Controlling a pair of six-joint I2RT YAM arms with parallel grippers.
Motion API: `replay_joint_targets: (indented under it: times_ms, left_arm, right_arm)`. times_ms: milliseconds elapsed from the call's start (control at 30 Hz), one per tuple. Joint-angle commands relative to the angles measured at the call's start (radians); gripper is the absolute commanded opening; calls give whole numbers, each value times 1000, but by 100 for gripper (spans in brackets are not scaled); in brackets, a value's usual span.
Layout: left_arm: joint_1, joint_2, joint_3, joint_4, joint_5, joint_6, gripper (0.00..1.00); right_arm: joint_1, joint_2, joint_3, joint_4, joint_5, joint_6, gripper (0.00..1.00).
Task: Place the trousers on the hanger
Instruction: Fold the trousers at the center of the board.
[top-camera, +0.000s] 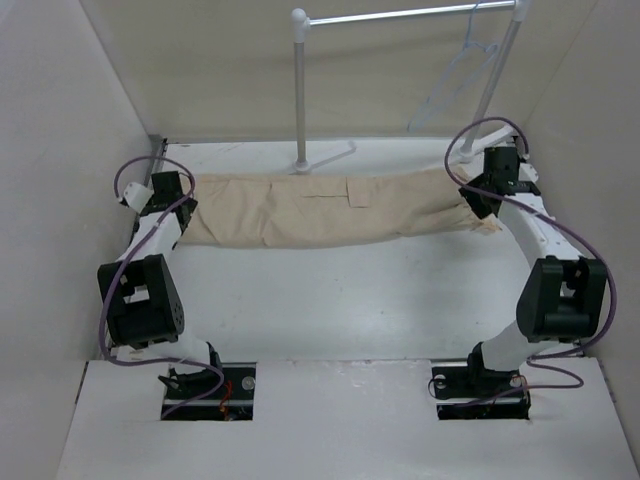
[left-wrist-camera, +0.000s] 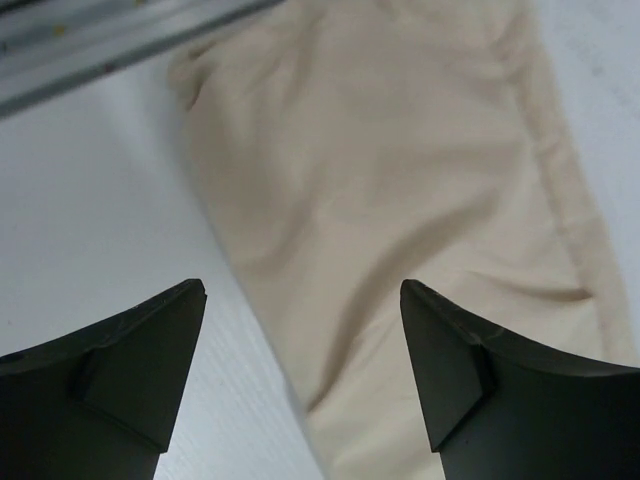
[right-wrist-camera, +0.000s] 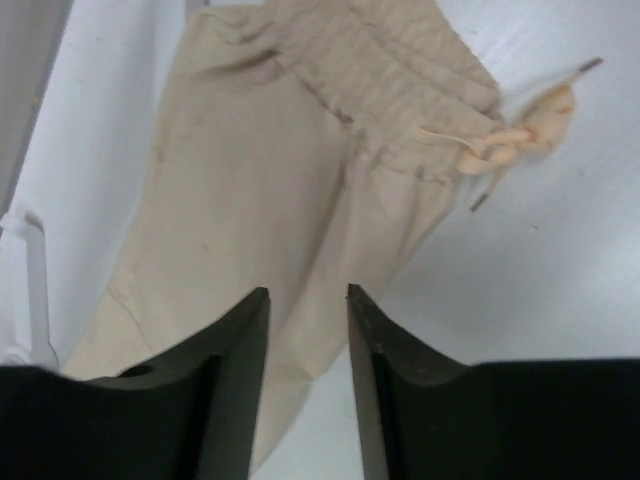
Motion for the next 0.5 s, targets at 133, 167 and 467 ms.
replay_joint_targets:
  times_ms: [133, 167, 467]
  left_arm:
    - [86, 51, -100, 123, 154, -86, 79]
    - [94, 70, -99, 135, 163, -89, 79]
    - [106, 296, 33, 162, 189, -141, 63]
  right_arm:
    - [-108, 49, -164, 167, -106, 46, 64]
    - [-115, 78, -153, 174, -129, 46, 65]
    - [-151, 259, -21, 179, -162, 69, 38]
